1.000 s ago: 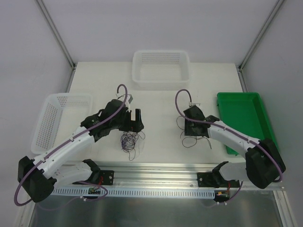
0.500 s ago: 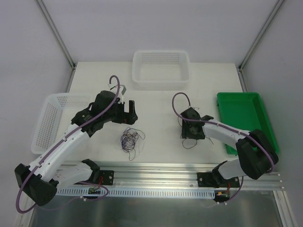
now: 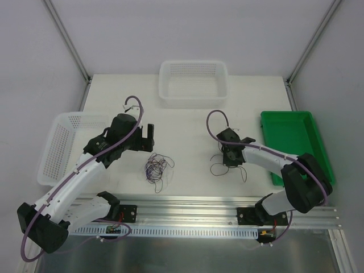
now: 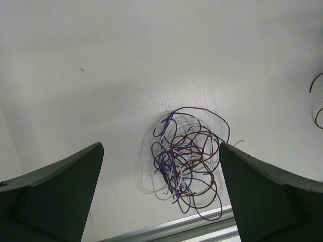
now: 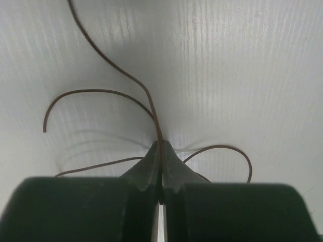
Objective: Untangle the cables
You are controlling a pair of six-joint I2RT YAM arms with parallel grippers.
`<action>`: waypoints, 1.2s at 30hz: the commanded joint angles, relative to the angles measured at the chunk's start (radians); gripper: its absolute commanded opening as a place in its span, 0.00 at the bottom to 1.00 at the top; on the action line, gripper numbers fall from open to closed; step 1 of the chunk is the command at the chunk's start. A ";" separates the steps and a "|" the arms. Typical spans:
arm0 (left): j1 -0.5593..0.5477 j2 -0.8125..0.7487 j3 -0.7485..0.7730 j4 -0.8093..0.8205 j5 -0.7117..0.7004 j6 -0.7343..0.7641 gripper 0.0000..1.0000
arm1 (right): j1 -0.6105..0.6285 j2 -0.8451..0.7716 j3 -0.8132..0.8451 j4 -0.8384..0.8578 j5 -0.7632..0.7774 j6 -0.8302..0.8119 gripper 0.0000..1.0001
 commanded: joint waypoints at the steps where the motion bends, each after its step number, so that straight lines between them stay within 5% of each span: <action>1: 0.023 -0.034 -0.010 0.004 -0.038 0.034 0.99 | 0.008 0.061 0.023 0.015 -0.062 0.001 0.01; 17: 0.101 -0.066 -0.025 0.004 -0.042 0.041 0.99 | 0.002 0.200 0.749 -0.129 -0.053 -0.224 0.01; 26: 0.115 -0.055 -0.033 0.005 -0.054 0.041 0.99 | -0.096 0.390 1.126 0.067 -0.090 -0.319 0.01; 35: 0.116 -0.011 -0.041 0.007 -0.037 0.041 0.99 | -0.188 0.752 1.436 0.280 -0.271 -0.373 0.01; 36: 0.116 -0.006 -0.041 0.007 -0.037 0.041 0.99 | -0.193 0.786 1.488 0.303 -0.273 -0.378 0.10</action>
